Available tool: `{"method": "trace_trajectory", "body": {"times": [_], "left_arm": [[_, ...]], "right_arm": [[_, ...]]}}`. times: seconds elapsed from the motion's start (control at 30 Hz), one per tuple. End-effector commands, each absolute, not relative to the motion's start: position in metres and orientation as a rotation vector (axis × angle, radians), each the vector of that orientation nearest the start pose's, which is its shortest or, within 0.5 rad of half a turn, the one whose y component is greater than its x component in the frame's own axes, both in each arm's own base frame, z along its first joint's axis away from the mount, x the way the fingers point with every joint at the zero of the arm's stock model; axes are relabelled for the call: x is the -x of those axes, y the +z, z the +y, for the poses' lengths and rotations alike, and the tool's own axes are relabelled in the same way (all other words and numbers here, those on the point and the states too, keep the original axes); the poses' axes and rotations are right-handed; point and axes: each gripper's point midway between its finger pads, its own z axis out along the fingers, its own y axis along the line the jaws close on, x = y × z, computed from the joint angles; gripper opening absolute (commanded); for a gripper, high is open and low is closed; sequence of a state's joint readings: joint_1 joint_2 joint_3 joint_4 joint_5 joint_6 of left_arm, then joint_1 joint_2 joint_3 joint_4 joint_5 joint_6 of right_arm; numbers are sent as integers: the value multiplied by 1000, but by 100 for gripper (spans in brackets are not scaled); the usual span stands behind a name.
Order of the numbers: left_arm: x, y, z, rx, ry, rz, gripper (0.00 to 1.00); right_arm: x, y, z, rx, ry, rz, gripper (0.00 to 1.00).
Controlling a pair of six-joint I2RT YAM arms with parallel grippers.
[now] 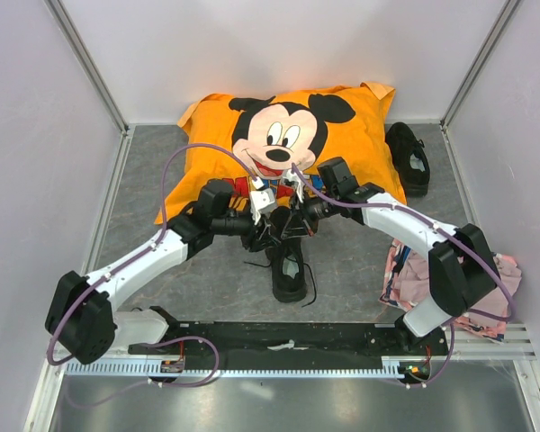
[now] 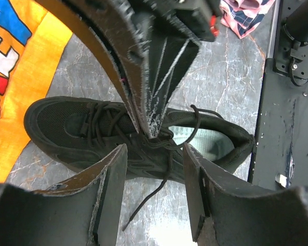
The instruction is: Tie the shoes
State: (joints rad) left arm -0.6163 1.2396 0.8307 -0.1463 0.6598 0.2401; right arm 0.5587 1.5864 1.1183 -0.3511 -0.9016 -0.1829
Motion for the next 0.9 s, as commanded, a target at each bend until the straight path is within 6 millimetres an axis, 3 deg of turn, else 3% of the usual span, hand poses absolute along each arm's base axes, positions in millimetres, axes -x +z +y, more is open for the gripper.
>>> {"method": "trace_trajectory", "body": {"times": [0.0, 0.13, 0.23, 0.33, 0.37, 0.43, 0.57, 0.6, 0.67, 0.73, 0.87], "left_arm": [[-233, 179, -293, -1209, -970, 1692, 54], [-237, 174, -297, -1217, -979, 1700, 53], [-236, 175, -301, -1235, -1003, 1688, 44], [-235, 178, -303, -1254, -1014, 1671, 27], [-234, 181, -304, -1261, -1024, 1658, 11], [-233, 190, -305, -1264, -1030, 1623, 1], [-225, 210, -303, -1257, -1071, 1559, 2], [-225, 211, -302, -1250, -1072, 1561, 2], [-223, 212, -299, -1240, -1081, 1569, 1], [-223, 209, -296, -1229, -1080, 1591, 1], [-224, 207, -292, -1201, -1079, 1610, 2]], "right_arm": [[-242, 177, 309, 1250, 1269, 1853, 0], [-243, 183, 308, 1243, 1274, 1836, 0], [-244, 184, 308, 1238, 1279, 1834, 0], [-245, 185, 307, 1236, 1280, 1829, 0], [-245, 186, 307, 1233, 1279, 1829, 0], [-245, 186, 306, 1232, 1273, 1830, 0], [-247, 184, 303, 1221, 1261, 1842, 6], [-246, 182, 303, 1218, 1263, 1849, 15], [-246, 182, 302, 1215, 1263, 1852, 22], [-246, 184, 299, 1208, 1247, 1850, 38], [-248, 187, 283, 1183, 1197, 1852, 46]]}}
